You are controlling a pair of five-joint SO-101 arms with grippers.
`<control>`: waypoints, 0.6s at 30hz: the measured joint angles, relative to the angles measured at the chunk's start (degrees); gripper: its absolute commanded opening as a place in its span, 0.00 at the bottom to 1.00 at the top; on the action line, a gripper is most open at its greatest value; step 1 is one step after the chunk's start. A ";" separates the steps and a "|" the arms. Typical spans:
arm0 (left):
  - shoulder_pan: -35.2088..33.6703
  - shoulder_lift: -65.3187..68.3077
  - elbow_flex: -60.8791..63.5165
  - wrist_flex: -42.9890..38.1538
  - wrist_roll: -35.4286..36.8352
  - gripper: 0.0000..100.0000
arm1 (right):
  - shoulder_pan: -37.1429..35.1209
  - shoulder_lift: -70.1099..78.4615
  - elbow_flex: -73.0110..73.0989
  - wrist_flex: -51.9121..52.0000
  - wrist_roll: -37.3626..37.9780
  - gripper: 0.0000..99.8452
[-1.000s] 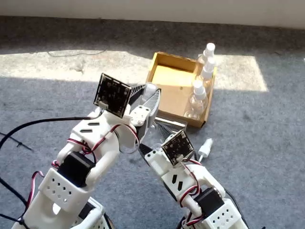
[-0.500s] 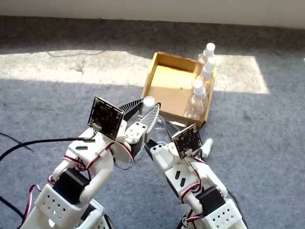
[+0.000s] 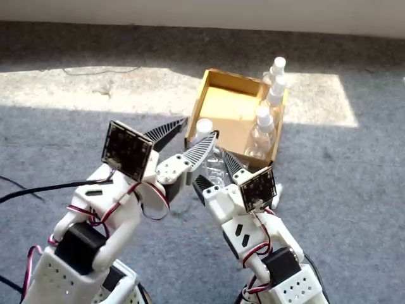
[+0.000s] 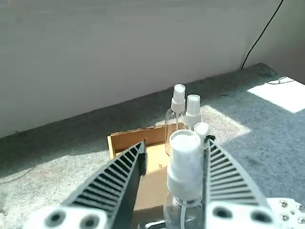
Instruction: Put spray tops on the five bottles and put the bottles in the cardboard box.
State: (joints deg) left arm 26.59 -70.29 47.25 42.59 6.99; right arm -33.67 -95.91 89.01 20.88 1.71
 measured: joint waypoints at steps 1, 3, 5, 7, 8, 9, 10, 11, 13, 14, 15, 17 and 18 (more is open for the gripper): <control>-0.44 0.00 -1.41 0.00 -0.79 0.19 | 0.00 0.00 0.00 -0.18 0.00 0.01; -1.93 -0.09 -3.69 0.00 -1.49 0.19 | 0.00 0.00 0.00 -0.26 0.00 0.01; -3.52 -0.09 -5.45 0.00 -1.93 0.19 | 0.00 0.00 0.00 -0.26 0.00 0.01; -3.78 -0.09 -6.42 0.00 -2.02 0.19 | 0.00 0.00 0.00 -0.26 0.00 0.01; -3.78 -0.09 -6.77 0.00 -2.02 0.19 | 0.00 0.00 0.00 -0.26 0.00 0.01; -3.69 -0.09 -6.77 0.00 -2.02 0.19 | 0.00 0.00 0.00 -0.26 0.00 0.01; -3.60 -0.09 -6.77 0.00 -2.02 0.19 | 0.00 0.00 0.00 -0.26 0.00 0.01; -3.60 -0.09 -6.77 0.00 -2.02 0.19 | 0.00 0.00 0.00 -0.26 0.00 0.01; -3.78 -0.44 -5.80 0.00 -2.02 0.19 | 0.00 0.00 0.00 -0.26 0.00 0.01; -3.78 -0.44 -5.01 0.00 -2.02 0.19 | 0.00 0.00 0.00 -0.26 0.00 0.01; -3.78 -0.44 -3.96 0.00 -2.02 0.19 | 0.00 0.00 0.00 -0.26 0.00 0.01; -3.69 0.00 -2.29 0.09 -2.02 0.19 | 0.00 0.00 0.00 -0.26 0.00 0.01; -3.60 0.00 -2.02 0.09 -2.02 0.19 | 0.00 0.00 0.00 -0.26 0.00 0.01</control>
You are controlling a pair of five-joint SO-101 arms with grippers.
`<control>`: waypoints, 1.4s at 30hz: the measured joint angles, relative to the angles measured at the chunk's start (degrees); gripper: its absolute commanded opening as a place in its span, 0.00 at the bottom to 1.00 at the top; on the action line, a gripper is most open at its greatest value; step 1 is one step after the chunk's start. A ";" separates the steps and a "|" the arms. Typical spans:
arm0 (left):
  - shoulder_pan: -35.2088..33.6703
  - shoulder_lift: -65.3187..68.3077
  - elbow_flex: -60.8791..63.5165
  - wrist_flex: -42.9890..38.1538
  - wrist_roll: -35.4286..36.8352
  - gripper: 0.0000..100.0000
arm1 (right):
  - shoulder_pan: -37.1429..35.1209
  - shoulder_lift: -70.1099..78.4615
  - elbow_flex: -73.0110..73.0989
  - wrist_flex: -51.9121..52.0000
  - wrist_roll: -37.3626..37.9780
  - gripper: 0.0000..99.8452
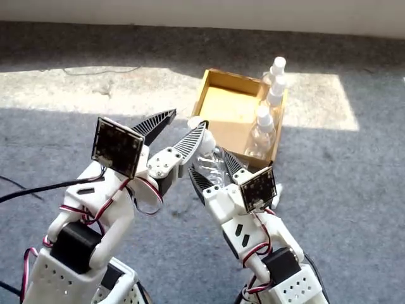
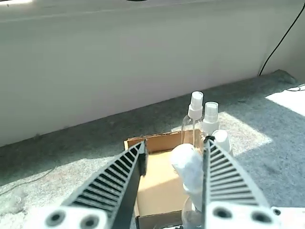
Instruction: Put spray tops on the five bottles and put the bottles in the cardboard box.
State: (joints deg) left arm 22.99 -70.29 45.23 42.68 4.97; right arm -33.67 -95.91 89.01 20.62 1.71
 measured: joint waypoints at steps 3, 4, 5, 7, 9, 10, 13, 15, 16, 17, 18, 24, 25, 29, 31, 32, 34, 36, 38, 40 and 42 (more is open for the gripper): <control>-1.67 -0.09 -0.26 0.00 -0.18 0.19 | 0.00 0.00 0.00 0.00 0.00 0.01; -2.81 0.00 -0.62 0.00 -0.18 0.19 | 0.00 0.00 0.00 0.00 0.00 0.01; -3.87 0.00 -1.05 0.00 -0.26 0.19 | 0.00 0.00 0.00 0.00 0.00 0.01; -5.01 -0.26 -1.41 0.00 -0.35 0.19 | 0.00 0.00 0.00 0.00 0.00 0.01; -5.19 -0.09 -1.41 0.00 -0.35 0.19 | 0.00 0.00 0.00 0.00 0.00 0.01; -4.92 -0.09 -1.41 0.00 -0.35 0.19 | 0.00 0.00 0.00 0.00 0.00 0.01; -5.19 -0.09 -1.41 0.00 -0.35 0.19 | 0.00 0.00 0.00 0.00 0.00 0.01; -5.27 0.09 -1.41 0.00 -0.35 0.19 | 0.00 0.00 0.00 0.00 0.00 0.01; -5.27 0.26 -1.41 0.00 -0.35 0.19 | 0.00 0.00 0.00 0.00 0.00 0.01; -5.27 0.88 -1.41 0.00 -0.35 0.19 | 0.00 0.00 0.00 0.00 0.00 0.01; -5.27 2.11 -1.41 0.00 -0.35 0.19 | 0.00 0.00 0.00 0.00 0.00 0.01; -1.93 6.24 -1.41 -0.18 -3.78 0.19 | 0.26 0.09 0.00 0.00 -0.09 0.01; -0.88 6.42 -1.41 -0.18 -4.57 0.19 | 0.26 0.09 0.00 0.00 -0.09 0.01; 1.23 6.42 -1.41 -0.18 -5.71 0.19 | 0.26 0.09 0.00 0.00 -0.09 0.01; 1.49 6.42 -1.41 -0.18 -5.80 0.19 | 0.26 0.09 0.00 0.00 -0.09 0.01; 1.49 6.42 -1.41 -0.18 -5.89 0.19 | 0.26 0.09 0.00 0.00 -0.09 0.01; 1.49 6.42 -1.49 -0.18 -5.89 0.19 | 0.26 0.09 0.00 0.00 -0.09 0.01; 0.79 6.77 -2.73 -0.09 -5.89 0.19 | 0.26 0.09 0.00 0.00 -0.09 0.01; -1.49 7.21 -5.19 -0.09 -6.15 0.19 | 0.62 0.00 0.00 0.00 -0.09 0.01; -5.19 7.38 -8.62 1.67 -6.15 0.19 | 2.46 0.00 0.00 0.00 -0.09 0.01; -9.58 6.95 -12.66 4.66 -6.15 0.19 | 5.27 0.00 -0.09 -0.79 -0.09 0.01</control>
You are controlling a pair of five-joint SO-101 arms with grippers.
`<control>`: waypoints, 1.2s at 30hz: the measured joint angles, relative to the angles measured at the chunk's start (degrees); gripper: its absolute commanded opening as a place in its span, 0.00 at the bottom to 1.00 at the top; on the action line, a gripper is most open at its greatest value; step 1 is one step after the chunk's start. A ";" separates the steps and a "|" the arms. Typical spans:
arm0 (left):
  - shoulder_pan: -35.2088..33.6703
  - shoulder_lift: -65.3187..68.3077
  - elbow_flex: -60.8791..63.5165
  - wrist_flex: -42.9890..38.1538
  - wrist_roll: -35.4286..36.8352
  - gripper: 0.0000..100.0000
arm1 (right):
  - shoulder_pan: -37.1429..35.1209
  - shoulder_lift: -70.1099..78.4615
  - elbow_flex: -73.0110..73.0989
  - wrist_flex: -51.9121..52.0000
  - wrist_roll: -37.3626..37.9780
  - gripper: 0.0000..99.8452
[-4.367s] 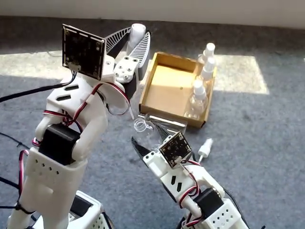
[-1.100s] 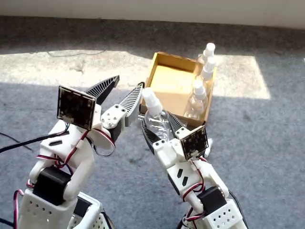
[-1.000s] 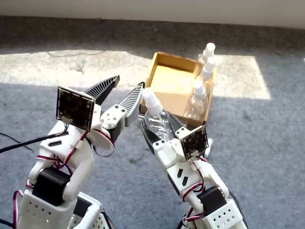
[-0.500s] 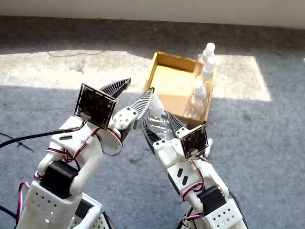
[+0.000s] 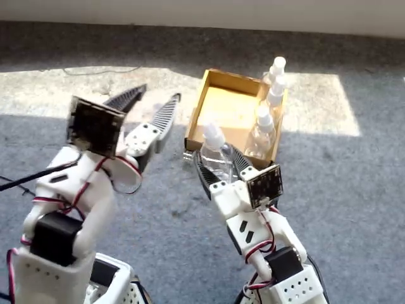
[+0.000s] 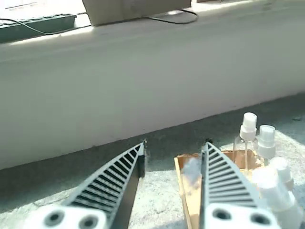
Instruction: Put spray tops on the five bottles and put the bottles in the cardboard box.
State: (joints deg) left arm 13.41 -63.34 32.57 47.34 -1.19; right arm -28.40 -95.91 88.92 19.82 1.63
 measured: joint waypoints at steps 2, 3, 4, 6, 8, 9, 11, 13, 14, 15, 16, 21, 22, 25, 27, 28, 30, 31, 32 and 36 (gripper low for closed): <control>-3.60 -1.41 -2.20 3.34 0.00 0.19 | 2.11 1.05 -1.58 -0.79 0.00 0.01; -5.19 -2.37 -2.64 5.19 0.00 0.19 | 2.20 2.55 -2.99 -1.05 0.00 0.01; -6.24 -2.73 -2.64 7.21 0.00 0.19 | 2.29 4.75 -4.66 -1.32 0.00 0.01; -8.44 -3.34 -1.41 11.08 0.00 0.19 | 2.29 10.64 -9.05 -1.93 -0.18 0.01; -8.97 -3.60 2.64 13.27 0.00 0.19 | 2.46 18.02 -14.51 -3.16 -0.44 0.01; -8.97 -3.60 5.45 13.54 0.00 0.19 | 2.46 22.24 -17.41 -3.96 -0.44 0.01; -8.62 -2.99 11.34 13.36 0.00 0.21 | 2.46 30.86 -23.12 -5.27 -0.44 0.01; -6.68 -2.99 17.67 11.34 0.00 0.25 | 2.46 38.68 -28.31 -7.12 -0.44 0.01; -5.10 -3.08 20.66 10.02 0.00 0.28 | 2.37 42.02 -30.59 -8.00 -0.44 0.01; -3.43 -3.16 23.38 8.35 0.00 0.30 | 2.02 44.48 -32.44 -8.97 -0.44 0.01; -1.93 -3.16 25.76 6.59 0.00 0.32 | 1.32 46.42 -33.85 -10.02 -0.44 0.01; 0.88 -3.16 31.38 0.79 0.00 0.35 | -3.96 48.00 -35.34 -12.04 -0.44 0.01; 0.88 -3.25 31.47 0.53 0.00 0.35 | -5.27 47.74 -34.64 -12.13 -0.62 0.01; 0.88 -3.25 31.56 0.00 1.14 0.35 | -8.62 46.15 -30.51 -12.13 -4.04 0.01; 0.79 -3.25 31.56 -0.18 3.08 0.35 | -9.23 44.92 -27.87 -12.13 -6.07 0.01; 0.79 -3.25 31.56 -0.18 3.87 0.35 | -9.41 44.13 -26.73 -12.13 -6.59 0.01; 0.79 -3.25 31.65 -0.35 4.48 0.35 | -9.49 42.64 -25.32 -12.13 -7.03 0.01; 0.00 -3.25 31.65 -0.35 4.66 0.35 | -9.49 41.85 -25.05 -11.96 -7.21 0.01; -0.79 -3.25 31.65 -0.35 4.66 0.35 | -9.58 41.14 -24.97 -10.90 -7.30 0.01; -3.08 -3.25 32.88 -2.55 4.75 0.35 | -9.85 38.42 -25.05 -5.10 -7.65 0.01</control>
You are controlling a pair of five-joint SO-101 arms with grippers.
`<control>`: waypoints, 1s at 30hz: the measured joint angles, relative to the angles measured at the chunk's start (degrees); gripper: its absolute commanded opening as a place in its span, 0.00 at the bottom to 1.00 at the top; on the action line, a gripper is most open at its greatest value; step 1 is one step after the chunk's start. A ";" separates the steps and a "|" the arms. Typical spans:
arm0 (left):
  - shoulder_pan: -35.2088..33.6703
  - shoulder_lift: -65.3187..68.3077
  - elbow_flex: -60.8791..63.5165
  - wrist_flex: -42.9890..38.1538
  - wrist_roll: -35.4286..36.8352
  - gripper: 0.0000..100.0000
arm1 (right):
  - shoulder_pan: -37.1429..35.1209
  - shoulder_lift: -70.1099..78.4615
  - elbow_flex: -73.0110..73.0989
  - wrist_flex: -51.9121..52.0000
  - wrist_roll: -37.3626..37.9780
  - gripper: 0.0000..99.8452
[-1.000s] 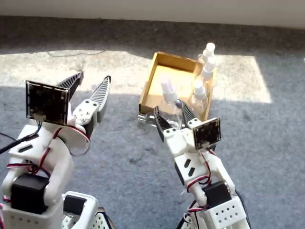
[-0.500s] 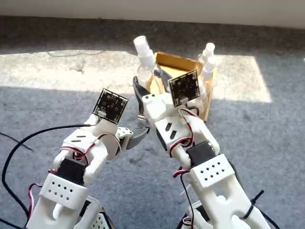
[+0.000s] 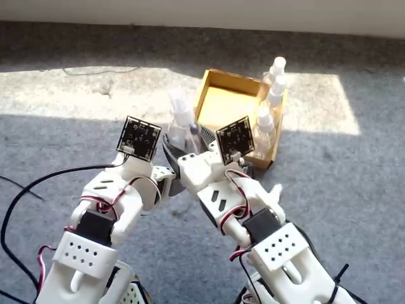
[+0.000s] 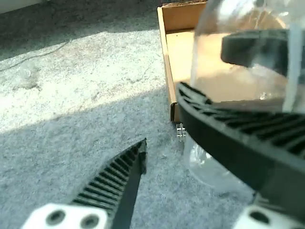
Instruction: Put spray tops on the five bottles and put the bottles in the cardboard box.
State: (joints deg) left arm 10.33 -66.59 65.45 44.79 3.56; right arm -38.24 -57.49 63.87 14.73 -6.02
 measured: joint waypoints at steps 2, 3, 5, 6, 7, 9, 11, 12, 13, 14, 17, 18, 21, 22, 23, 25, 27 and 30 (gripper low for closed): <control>-0.18 0.00 1.23 -1.41 0.09 0.35 | 0.00 -1.32 -0.26 2.11 0.09 0.01; -0.18 0.00 1.76 -1.93 0.09 0.35 | 0.00 -1.93 -0.44 3.08 0.09 0.01; -0.18 0.00 2.02 -2.46 0.09 0.35 | 0.00 -2.90 -0.53 4.40 0.09 0.01; -0.18 0.00 2.11 -2.46 0.09 0.35 | 0.09 -3.08 -0.53 4.75 0.09 0.01; -0.18 0.00 2.11 -2.46 0.09 0.35 | 0.09 -3.25 -0.53 5.01 0.09 0.01; -0.18 0.00 2.11 -2.55 0.09 0.35 | 0.09 -3.25 -0.53 5.19 0.09 0.01; -0.18 0.00 2.11 -2.55 0.09 0.35 | 0.62 -2.37 -1.67 5.10 0.00 0.01; -0.18 0.00 2.11 -2.55 0.09 0.35 | 1.23 -1.14 -2.64 4.75 -0.09 0.01; -0.26 0.00 2.11 -2.90 0.09 0.35 | 2.20 0.35 -3.87 4.22 -0.09 0.01; -0.35 0.00 2.11 -3.08 0.09 0.35 | 3.34 2.37 -5.45 3.78 0.35 0.01; -1.41 0.00 2.11 -3.34 -0.09 0.35 | 7.03 10.73 -12.75 3.60 2.99 0.01; -1.76 0.00 2.11 -3.34 -0.09 0.35 | 7.91 14.15 -15.74 3.60 3.16 0.01; -2.46 0.00 2.11 -3.52 -0.09 0.35 | 10.11 24.97 -24.88 3.60 2.29 0.01; -2.37 0.00 2.46 -3.52 -0.09 0.35 | 10.73 28.66 -27.78 3.60 1.41 0.01; -2.20 0.00 2.99 -3.69 -0.09 0.35 | 11.08 32.18 -30.51 3.60 0.44 0.01; -2.29 0.00 3.78 -3.87 -0.09 0.35 | 11.43 38.95 -35.52 3.60 -1.58 0.00; -2.46 0.00 3.78 -3.96 -0.09 0.35 | 12.04 45.45 -40.62 3.60 -3.16 0.00; -2.37 0.00 3.78 -4.04 -0.09 0.35 | 13.19 54.42 -48.62 3.60 -3.87 0.00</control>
State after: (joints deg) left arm 7.96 -66.59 69.23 40.75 3.47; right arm -25.05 -3.08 15.25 18.33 -9.89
